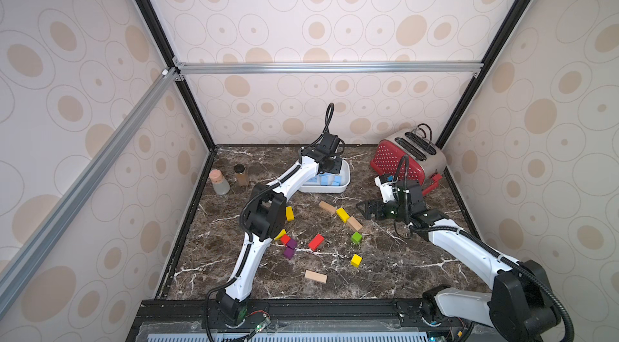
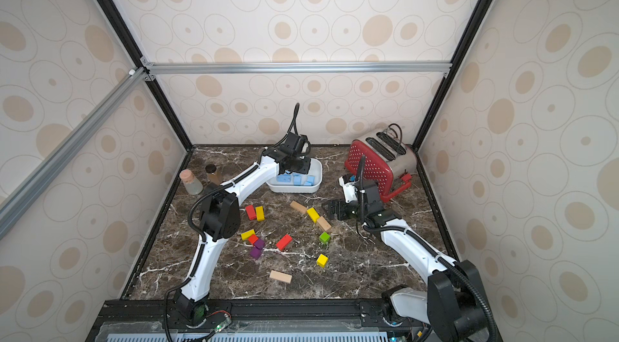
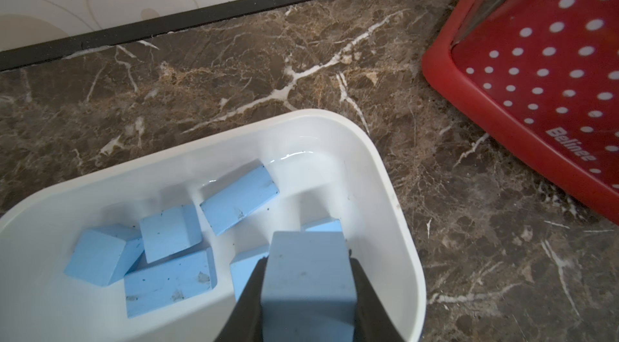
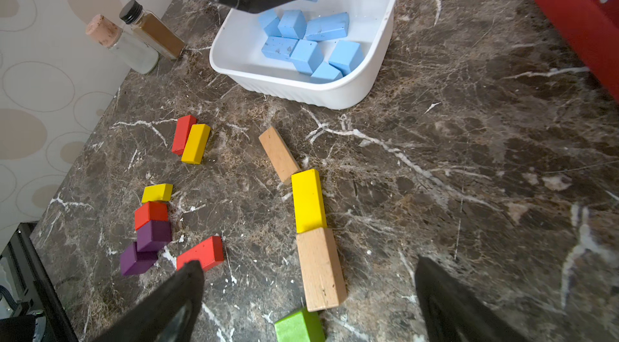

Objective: Pick out the blue building blocks
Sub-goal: Place the building block in the storage box.

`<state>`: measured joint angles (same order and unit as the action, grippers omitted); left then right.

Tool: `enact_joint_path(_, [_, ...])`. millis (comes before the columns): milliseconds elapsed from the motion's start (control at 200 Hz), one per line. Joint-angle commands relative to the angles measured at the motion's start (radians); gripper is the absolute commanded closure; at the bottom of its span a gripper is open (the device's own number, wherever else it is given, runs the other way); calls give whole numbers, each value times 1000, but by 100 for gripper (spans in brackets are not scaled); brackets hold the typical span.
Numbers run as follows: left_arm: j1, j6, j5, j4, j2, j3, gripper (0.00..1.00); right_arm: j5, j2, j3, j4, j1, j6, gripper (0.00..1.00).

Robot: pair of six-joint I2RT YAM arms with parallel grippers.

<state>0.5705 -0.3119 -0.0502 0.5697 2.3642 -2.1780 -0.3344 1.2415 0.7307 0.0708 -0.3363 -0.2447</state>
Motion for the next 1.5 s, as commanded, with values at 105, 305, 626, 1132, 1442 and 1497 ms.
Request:
enact_joint_path(105, [-4, 35, -48, -5, 102, -125, 100, -24, 47, 3, -31, 8, 15, 0])
enact_joint_path(305, [-10, 32, -92, -24, 162, -174, 100, -32, 99, 33, -36, 7, 19, 0])
enact_joint_path(626, [-19, 31, -93, -40, 228, -216, 100, -39, 146, 38, -56, 10, 10, 0])
enact_joint_path(1132, [-23, 21, -101, -33, 278, -243, 73, -48, 184, 55, -71, 19, 4, 0])
enact_joint_path(1442, [-24, 13, -107, -22, 256, -238, 47, -63, 193, 73, -63, 20, -2, 0])
enact_joint_path(1497, [-24, 13, -108, -19, 251, -237, 41, -60, 187, 69, -62, 20, -2, 0])
